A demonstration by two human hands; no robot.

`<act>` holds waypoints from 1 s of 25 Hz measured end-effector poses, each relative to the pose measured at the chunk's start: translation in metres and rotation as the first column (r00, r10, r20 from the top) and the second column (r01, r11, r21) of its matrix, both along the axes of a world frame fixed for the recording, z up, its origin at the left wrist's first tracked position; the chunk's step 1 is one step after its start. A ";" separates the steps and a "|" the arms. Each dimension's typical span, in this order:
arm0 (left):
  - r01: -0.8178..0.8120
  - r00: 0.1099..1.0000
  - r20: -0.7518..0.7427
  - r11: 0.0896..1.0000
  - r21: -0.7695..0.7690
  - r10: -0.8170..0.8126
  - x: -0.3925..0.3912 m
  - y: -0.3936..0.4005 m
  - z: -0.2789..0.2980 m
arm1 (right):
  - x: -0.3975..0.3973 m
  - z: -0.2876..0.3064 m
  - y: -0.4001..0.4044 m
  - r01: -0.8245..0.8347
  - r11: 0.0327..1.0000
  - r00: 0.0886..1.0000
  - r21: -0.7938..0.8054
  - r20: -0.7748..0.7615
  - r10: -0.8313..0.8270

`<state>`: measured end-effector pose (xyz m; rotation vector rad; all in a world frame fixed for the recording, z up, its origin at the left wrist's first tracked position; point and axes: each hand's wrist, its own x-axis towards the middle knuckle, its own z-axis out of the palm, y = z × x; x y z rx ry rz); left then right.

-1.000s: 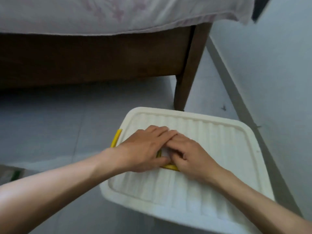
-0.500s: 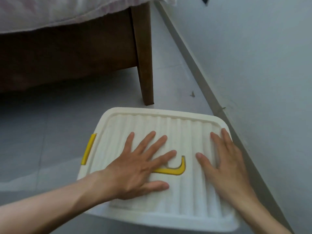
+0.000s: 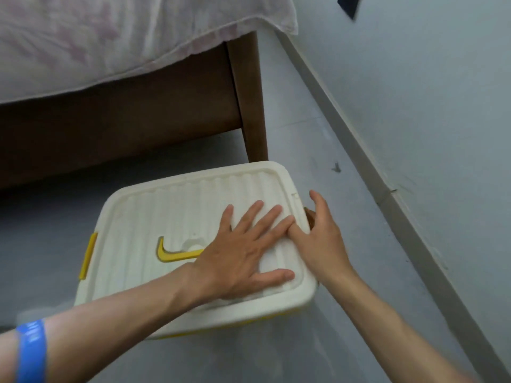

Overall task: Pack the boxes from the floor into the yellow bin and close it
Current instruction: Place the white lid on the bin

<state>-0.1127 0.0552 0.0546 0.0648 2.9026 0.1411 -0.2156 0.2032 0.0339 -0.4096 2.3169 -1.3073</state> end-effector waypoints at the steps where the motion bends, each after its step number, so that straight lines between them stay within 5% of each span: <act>1: 0.006 1.000 -0.009 1.000 -0.009 -0.006 0.001 -0.001 -0.006 | 0.003 -0.005 0.003 0.081 0.992 0.996 0.094 -0.038 -0.077; 5: 0.014 0.999 -0.041 1.000 -0.005 -0.014 0.001 -0.002 -0.013 | -0.006 -0.002 0.010 0.158 0.985 0.892 0.065 0.419 -0.171; 6: 0.011 0.999 -0.038 1.000 0.002 -0.011 0.001 -0.003 -0.014 | -0.007 0.001 0.010 0.139 0.987 0.917 0.083 0.365 -0.160; 8: -0.003 0.999 -0.032 1.000 0.011 0.004 0.002 -0.003 -0.015 | -0.009 0.009 0.008 0.103 0.969 0.994 0.225 0.023 -0.111; 10: -0.006 1.000 -0.028 1.000 0.003 0.006 0.001 -0.003 -0.016 | -0.008 0.016 0.006 0.161 0.937 0.952 0.309 -0.298 -0.065; 12: -0.006 0.999 -0.042 1.000 -0.002 0.006 0.002 -0.002 -0.018 | -0.003 0.019 0.001 0.178 0.924 0.898 0.339 -0.440 -0.011; 18: -0.073 0.997 0.006 0.997 0.035 0.073 -0.011 -0.012 -0.014 | 0.002 0.014 -0.022 0.203 0.920 0.824 0.335 -0.565 0.024; 21: -0.157 0.988 0.037 0.980 0.127 0.153 0.000 -0.046 0.009 | -0.001 0.015 -0.032 0.131 0.936 0.855 0.325 -0.514 0.059; 25: -0.295 0.955 0.021 0.947 0.130 0.295 0.111 -0.093 0.023 | 0.027 0.000 -0.008 -0.072 0.944 0.916 0.323 -0.352 0.191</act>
